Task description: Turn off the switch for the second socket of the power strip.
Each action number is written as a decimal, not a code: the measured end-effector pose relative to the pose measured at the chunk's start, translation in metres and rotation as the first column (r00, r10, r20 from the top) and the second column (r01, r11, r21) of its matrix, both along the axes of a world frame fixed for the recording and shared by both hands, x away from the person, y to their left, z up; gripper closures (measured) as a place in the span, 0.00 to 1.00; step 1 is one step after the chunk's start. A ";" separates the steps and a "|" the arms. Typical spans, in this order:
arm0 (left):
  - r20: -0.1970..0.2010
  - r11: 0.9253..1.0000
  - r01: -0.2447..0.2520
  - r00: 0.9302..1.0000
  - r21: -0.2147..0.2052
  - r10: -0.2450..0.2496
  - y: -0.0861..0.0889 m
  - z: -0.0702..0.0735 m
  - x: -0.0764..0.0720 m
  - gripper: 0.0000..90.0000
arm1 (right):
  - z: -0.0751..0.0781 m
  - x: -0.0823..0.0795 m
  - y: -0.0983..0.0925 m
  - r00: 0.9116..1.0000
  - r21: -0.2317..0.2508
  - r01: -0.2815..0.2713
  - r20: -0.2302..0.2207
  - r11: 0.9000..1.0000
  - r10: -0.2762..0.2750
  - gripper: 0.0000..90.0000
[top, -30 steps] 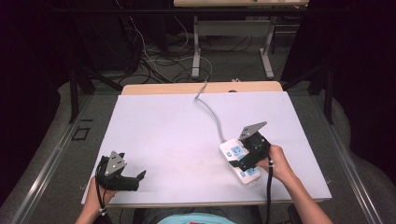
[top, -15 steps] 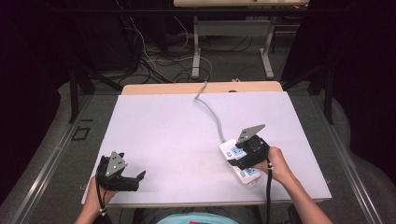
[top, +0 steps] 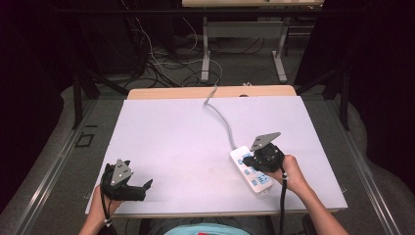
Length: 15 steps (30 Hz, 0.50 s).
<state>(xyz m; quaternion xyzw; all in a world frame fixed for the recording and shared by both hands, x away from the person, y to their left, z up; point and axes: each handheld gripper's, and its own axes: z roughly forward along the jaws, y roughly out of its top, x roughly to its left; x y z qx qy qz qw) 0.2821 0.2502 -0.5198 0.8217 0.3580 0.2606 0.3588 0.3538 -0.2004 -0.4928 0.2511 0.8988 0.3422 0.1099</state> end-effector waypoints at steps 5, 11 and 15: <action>0.005 1.000 -0.002 1.000 0.002 0.002 0.001 0.001 -0.001 0.00 | -0.002 0.000 0.000 1.000 -0.017 0.002 -0.019 1.000 -0.002 1.00; 0.009 1.000 -0.001 1.000 0.005 0.001 0.000 0.000 0.000 0.00 | -0.011 0.000 0.006 0.998 -0.071 -0.004 -0.057 0.997 0.000 1.00; 0.010 1.000 -0.003 1.000 0.006 0.003 0.000 0.000 0.000 0.00 | -0.015 0.000 0.009 0.997 -0.102 -0.026 -0.079 0.994 0.018 1.00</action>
